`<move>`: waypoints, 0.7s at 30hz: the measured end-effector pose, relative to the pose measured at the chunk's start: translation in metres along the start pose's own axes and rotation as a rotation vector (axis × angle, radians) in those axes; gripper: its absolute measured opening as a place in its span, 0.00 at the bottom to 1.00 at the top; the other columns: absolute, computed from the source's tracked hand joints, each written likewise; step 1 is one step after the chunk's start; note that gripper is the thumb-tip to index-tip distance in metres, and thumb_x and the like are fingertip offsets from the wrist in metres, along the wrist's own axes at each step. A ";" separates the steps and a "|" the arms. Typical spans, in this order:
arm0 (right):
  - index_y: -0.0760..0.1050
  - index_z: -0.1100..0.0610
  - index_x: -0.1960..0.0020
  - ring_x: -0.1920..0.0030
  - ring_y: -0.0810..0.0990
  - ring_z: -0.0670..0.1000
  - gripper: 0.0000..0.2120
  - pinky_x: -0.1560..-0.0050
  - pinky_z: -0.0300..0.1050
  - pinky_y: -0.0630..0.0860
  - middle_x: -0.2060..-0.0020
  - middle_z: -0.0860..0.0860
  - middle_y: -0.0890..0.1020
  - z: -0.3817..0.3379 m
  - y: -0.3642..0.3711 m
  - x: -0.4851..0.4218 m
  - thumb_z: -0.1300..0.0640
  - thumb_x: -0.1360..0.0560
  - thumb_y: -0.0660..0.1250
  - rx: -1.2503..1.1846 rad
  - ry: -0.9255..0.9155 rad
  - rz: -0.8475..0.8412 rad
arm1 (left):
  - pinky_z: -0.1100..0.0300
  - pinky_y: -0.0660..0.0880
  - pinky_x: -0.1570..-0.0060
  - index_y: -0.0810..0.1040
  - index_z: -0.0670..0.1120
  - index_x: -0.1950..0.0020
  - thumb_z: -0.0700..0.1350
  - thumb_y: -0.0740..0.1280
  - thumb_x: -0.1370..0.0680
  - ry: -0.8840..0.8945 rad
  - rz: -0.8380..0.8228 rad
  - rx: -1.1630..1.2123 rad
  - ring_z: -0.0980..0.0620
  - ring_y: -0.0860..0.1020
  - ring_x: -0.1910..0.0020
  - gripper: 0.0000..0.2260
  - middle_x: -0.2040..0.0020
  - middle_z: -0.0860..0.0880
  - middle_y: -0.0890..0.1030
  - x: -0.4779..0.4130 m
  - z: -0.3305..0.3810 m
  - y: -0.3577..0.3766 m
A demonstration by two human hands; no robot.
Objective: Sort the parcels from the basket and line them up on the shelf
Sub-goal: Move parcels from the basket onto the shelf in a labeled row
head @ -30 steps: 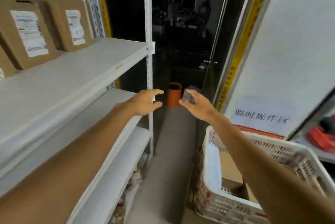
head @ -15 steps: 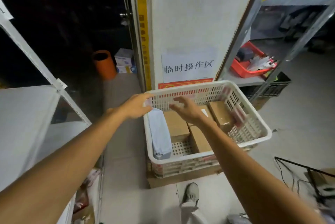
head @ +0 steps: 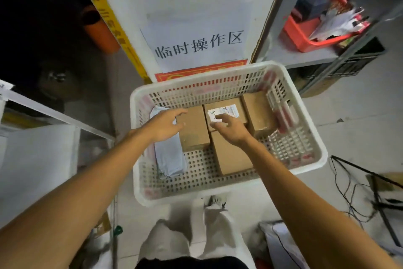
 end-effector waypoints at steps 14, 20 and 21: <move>0.64 0.56 0.26 0.31 0.70 0.56 0.28 0.38 0.45 0.68 0.30 0.57 0.70 0.170 0.009 -0.085 0.50 0.22 0.67 0.032 0.335 -0.028 | 0.61 0.67 0.39 0.67 0.47 0.28 0.40 0.63 0.20 -0.105 -0.288 0.203 0.52 0.70 0.32 0.20 0.30 0.49 0.71 -0.128 -0.058 0.179; 0.60 0.51 0.27 0.36 0.74 0.58 0.31 0.37 0.55 0.73 0.35 0.56 0.74 0.227 0.030 -0.121 0.53 0.25 0.71 0.033 0.422 0.011 | 0.54 0.71 0.39 0.60 0.50 0.24 0.44 0.64 0.20 -0.222 -0.297 0.242 0.47 0.71 0.34 0.25 0.29 0.47 0.69 -0.153 -0.086 0.251; 0.59 0.51 0.26 0.35 0.73 0.59 0.32 0.36 0.55 0.73 0.35 0.56 0.73 0.233 0.032 -0.122 0.54 0.25 0.71 0.007 0.445 0.021 | 0.53 0.72 0.38 0.60 0.51 0.24 0.44 0.64 0.20 -0.221 -0.290 0.270 0.48 0.72 0.35 0.26 0.30 0.48 0.69 -0.155 -0.087 0.257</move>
Point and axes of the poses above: each hand's wrist, its own x-axis away from the middle knuckle, its own y-axis out of the palm, z = x × y, the point moved 6 cm from there along -x, towards the middle knuckle
